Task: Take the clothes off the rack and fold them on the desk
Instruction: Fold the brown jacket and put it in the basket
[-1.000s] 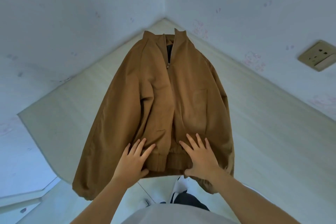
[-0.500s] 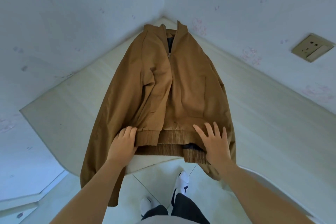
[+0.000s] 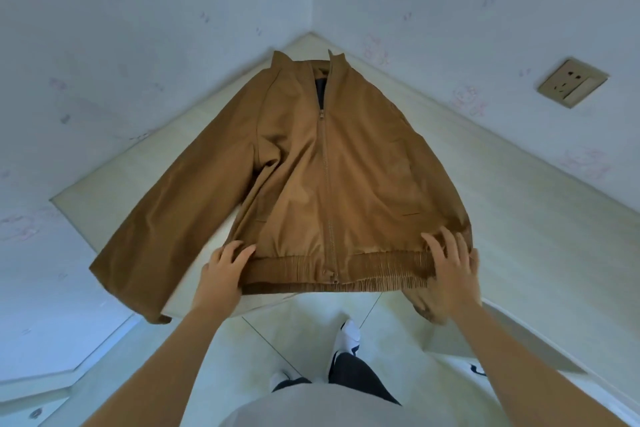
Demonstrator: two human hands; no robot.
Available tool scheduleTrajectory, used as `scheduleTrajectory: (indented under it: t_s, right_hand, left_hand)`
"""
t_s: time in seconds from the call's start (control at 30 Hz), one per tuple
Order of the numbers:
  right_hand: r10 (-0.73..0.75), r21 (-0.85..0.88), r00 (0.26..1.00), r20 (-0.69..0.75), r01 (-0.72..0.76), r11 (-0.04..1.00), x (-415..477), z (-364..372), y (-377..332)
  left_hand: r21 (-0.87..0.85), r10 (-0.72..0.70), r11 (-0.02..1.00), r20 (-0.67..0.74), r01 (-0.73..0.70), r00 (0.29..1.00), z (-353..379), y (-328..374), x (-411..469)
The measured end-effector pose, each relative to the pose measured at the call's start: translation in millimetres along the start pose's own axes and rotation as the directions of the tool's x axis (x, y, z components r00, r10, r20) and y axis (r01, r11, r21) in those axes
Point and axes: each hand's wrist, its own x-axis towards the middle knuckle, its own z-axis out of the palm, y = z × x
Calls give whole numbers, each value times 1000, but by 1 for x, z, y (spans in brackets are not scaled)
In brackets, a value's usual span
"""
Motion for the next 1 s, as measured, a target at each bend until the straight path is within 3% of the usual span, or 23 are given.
scheduleTrajectory:
  t_s: [0.1,0.17,0.27,0.37,0.43,0.5,0.57,0.63,0.7,0.77,0.9,1.0]
  right_hand:
    - [-216,-133,969,120,231,964,4,6,-24]
    - [-206,-188,959,194,242,952,5,8,-28]
    - [-196,-207,972,130,220,953,3,4,-19]
    - [-123,-253,953,278,196,947,4,-11,-20]
    - [-67,-238,908,413,178,955,13,-25,-38]
    - [-104,-206,915,390,197,959,23,-35,-63]
    - [-160,-100,935,315,201,974,29,-41,-90]
    - [-242,59,934,264,235,970,30,-42,-118]
    - [-350,169,903,250,315,934,30,-41,-151]
    - [-460,253,853,247,401,880,31,-39,-180]
    - [-630,278,696,343,566,776,44,-39,-230]
    - [-683,287,637,358,621,730,59,-45,-260]
  left_hand:
    - [126,130,983,19,-132,991,2,-3,-5]
    - [227,221,949,23,-220,975,0,-7,-7]
    - [286,276,923,-33,-255,961,-9,-16,-4]
    - [269,242,923,153,-276,958,-12,-23,-13]
    - [150,150,968,294,-200,944,-10,-23,-21]
    - [-14,68,998,326,-67,943,-14,-20,-21]
    - [-217,-5,975,193,47,981,-18,-19,-18]
    - [-437,-173,883,39,173,984,-17,-21,-19]
    - [-620,-377,714,51,325,925,-16,-25,-26]
    - [-682,-510,574,135,453,849,-14,-31,-36]
    - [-656,-674,488,135,576,726,-12,-57,-52]
    - [-636,-784,399,137,660,606,-17,-71,-55]
